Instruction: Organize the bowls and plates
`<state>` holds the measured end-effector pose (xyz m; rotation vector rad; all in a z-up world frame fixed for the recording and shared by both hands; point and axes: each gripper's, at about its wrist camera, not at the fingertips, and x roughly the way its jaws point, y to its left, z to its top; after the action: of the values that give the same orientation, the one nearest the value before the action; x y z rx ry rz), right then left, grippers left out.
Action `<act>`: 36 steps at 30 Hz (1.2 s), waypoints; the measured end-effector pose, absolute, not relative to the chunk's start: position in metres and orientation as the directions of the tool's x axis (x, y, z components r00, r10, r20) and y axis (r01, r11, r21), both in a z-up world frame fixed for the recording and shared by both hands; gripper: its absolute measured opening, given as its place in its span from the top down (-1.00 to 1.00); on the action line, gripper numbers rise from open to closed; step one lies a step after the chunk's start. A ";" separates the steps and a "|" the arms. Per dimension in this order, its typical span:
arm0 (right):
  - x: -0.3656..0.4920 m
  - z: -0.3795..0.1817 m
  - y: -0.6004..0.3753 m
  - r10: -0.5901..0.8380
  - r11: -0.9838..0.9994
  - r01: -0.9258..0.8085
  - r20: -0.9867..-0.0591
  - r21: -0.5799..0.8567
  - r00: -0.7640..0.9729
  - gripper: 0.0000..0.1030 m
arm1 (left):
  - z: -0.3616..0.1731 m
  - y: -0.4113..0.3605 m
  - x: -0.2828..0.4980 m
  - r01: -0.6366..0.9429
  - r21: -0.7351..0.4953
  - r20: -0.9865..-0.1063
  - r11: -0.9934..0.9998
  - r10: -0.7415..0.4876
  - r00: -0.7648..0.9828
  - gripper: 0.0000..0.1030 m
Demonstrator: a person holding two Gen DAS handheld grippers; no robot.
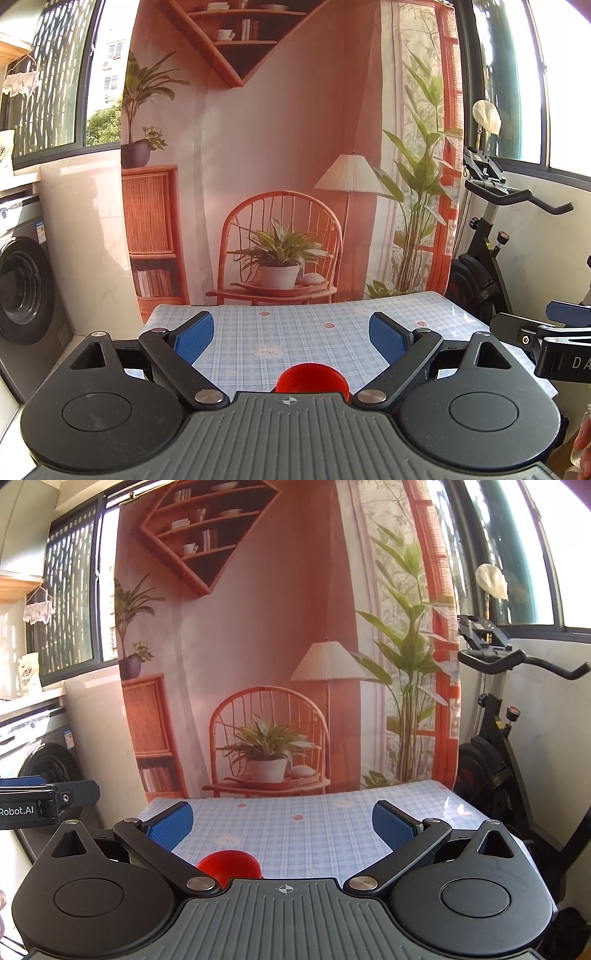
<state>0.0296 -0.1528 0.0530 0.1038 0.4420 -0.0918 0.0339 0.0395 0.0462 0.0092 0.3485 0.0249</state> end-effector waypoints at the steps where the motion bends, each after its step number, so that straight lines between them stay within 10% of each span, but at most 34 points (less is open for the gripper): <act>1: 0.029 0.053 -0.154 -0.068 0.990 0.114 -0.430 0.081 0.900 -1.00 | 0.047 0.040 0.034 -0.022 0.016 -0.342 1.000 0.026 0.939 -0.79; 36: 0.026 0.063 -0.161 -0.098 0.986 0.145 -0.408 0.086 0.908 -1.00 | 0.049 0.036 0.030 0.066 0.063 -0.305 0.996 -0.044 0.951 -0.83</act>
<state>0.0265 -0.1610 0.0635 0.1151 0.4147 -0.1256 0.0303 0.0364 0.0489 0.0723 0.3087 -0.0558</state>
